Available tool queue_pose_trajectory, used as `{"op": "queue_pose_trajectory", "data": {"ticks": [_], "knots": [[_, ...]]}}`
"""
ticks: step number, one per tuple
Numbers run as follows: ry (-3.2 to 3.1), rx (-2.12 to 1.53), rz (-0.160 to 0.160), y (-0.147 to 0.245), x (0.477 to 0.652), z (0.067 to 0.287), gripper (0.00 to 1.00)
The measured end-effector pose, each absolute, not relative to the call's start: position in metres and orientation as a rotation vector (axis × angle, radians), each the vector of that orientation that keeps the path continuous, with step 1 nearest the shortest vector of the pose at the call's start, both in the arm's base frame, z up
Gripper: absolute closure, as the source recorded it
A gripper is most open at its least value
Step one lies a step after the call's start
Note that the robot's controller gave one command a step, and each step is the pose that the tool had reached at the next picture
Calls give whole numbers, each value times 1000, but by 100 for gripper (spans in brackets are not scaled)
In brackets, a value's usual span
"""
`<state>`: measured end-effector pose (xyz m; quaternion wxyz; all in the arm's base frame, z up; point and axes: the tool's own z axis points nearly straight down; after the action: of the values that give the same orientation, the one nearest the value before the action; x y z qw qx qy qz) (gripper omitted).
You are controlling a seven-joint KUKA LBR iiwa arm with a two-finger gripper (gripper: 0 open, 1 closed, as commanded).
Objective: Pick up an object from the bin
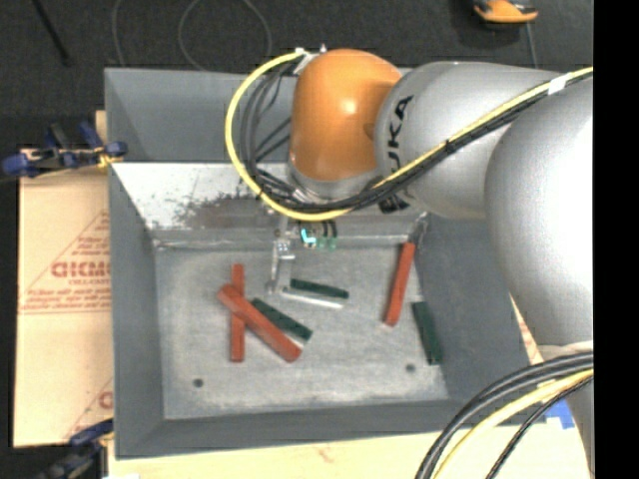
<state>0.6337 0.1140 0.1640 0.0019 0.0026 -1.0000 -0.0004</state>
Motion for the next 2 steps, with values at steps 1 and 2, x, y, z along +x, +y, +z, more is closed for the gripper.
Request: {"op": "queue_pose_trajectory", "data": {"ticks": [1,2], "knots": [[-3136,-24,0,99,584,77,0],[-3146,-31,-1,99,587,82,100]]}}
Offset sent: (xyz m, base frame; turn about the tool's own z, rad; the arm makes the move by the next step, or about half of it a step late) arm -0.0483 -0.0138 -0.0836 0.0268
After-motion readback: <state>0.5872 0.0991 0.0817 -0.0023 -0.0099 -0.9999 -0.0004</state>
